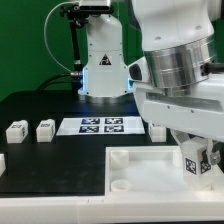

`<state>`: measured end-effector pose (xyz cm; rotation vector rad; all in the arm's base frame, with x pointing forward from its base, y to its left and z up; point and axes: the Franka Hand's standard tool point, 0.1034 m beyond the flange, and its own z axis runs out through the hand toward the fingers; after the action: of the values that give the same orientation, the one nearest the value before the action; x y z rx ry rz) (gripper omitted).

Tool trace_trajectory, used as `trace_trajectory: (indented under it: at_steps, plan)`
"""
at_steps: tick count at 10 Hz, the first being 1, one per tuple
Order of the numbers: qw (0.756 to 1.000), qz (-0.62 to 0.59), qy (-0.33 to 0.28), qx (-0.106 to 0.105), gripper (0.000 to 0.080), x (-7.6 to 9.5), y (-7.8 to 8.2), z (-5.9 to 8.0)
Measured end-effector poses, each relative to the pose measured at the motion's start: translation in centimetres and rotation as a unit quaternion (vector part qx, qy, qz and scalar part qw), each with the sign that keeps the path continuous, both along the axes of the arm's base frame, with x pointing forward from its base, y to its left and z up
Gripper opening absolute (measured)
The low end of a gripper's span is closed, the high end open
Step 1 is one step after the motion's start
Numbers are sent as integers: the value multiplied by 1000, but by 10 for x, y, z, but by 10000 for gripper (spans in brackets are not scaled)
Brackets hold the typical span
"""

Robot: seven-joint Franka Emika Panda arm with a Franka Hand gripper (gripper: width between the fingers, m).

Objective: Assemble one leg

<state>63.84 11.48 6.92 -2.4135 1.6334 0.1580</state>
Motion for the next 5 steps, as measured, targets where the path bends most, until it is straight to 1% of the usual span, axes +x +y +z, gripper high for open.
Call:
trace_trajectory:
  at_steps: [1, 2, 3, 4, 5]
  plan:
    - [1000, -2, 0, 0, 297, 0, 0, 0]
    - [1000, 13, -3, 0, 399, 0, 0, -1]
    - [1000, 29, -7, -1, 399, 0, 0, -1]
    - [1000, 29, -7, -1, 572, 0, 0, -1]
    - [995, 101, -15, -4, 572, -3, -1, -1]
